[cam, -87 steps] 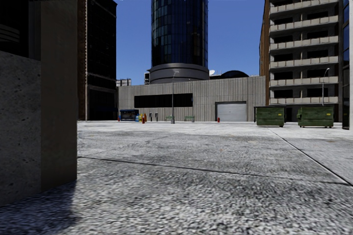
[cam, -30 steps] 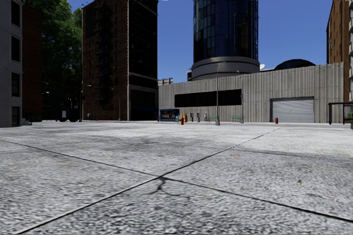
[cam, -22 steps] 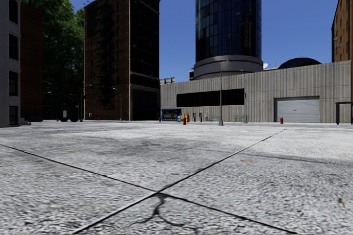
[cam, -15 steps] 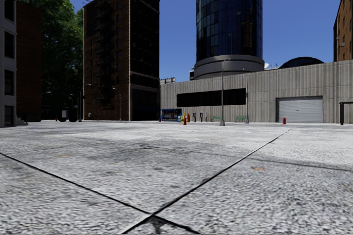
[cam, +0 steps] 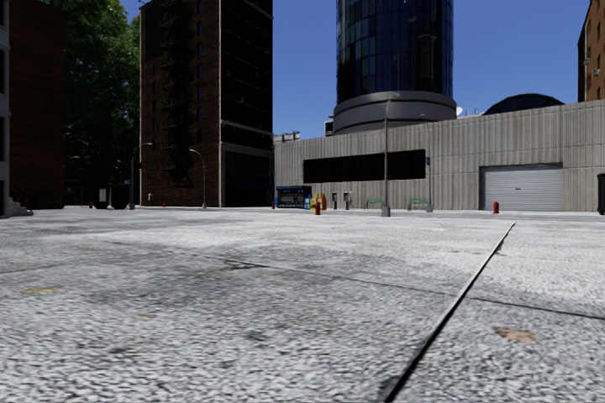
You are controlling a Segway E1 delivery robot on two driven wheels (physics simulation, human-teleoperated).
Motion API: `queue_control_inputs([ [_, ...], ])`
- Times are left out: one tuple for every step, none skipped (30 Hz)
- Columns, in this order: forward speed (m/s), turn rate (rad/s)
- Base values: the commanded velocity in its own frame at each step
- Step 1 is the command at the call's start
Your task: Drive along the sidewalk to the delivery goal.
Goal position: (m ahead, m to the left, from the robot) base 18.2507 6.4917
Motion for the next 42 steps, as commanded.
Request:
queue_control_inputs([
  [2.0,0.0],
  [2.0,0.0],
  [2.0,0.0],
  [2.0,0.0],
  [2.0,0.0],
  [2.0,0.0],
  [2.0,0.0],
  [2.0,0.0],
  [2.0,0.0],
  [2.0,0.0],
  [2.0,0.0],
  [2.0,0.0],
  [2.0,0.0],
  [2.0,0.0],
  [2.0,0.0],
  [2.0,0.0],
  [2.0,0.0],
  [2.0,0.0],
  [2.0,0.0],
  [2.0,0.0],
  [2.0,0.0],
  [2.0,0.0],
  [2.0,0.0],
  [2.0,0.0],
  [2.0,0.0],
  [2.0,0.01],
  [2.0,0.01],
  [2.0,0.09],
  [2.0,0.13],
  [2.0,0.17],
  [2.0,0.17],
  [2.0,0.19],
  [2.0,0.22],
  [2.0,0.3],
  [2.0,0.33],
  [2.0,0.33],
  [2.0,0.34],
  [2.0,0.34],
  [2.0,0.34],
  [2.0,0.34],
  [2.0,0.34],
  [2.0,0.34],
])
